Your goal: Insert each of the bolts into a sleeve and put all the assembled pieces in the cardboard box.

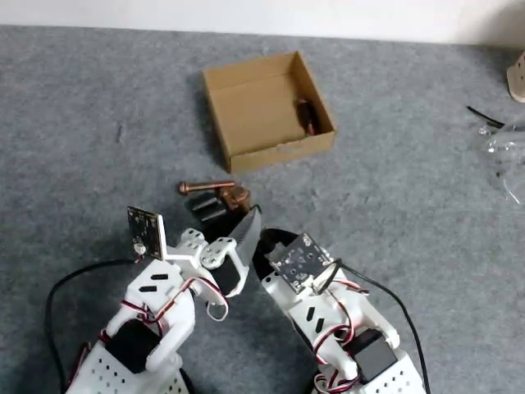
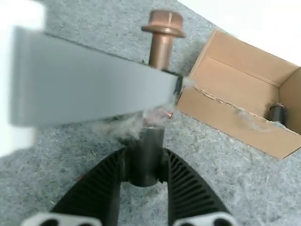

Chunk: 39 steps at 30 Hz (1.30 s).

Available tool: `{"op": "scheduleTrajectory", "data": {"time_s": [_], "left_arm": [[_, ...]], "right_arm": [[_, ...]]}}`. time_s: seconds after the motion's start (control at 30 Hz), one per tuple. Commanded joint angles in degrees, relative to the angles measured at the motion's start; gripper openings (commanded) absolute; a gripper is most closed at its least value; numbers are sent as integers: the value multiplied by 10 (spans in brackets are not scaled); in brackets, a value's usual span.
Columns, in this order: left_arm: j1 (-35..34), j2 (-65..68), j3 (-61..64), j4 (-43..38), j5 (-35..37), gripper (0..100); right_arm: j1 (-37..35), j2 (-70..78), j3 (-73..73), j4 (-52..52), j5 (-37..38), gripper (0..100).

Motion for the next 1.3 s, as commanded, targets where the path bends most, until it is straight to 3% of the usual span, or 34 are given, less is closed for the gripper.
{"op": "scheduleTrajectory", "data": {"time_s": [0.0, 0.27, 0.7, 1.27], "left_arm": [[12, -5, -7, 18, -8, 6], [13, -4, -5, 40, -25, 6], [8, -6, 0, 39, 8, 6], [-33, -6, 3, 38, 11, 31]], "right_arm": [[6, -7, -13, -22, -6, 5], [44, -7, -15, -22, -9, 5], [12, -7, -12, -22, -37, 5], [40, -7, -14, -22, -38, 5]]}}
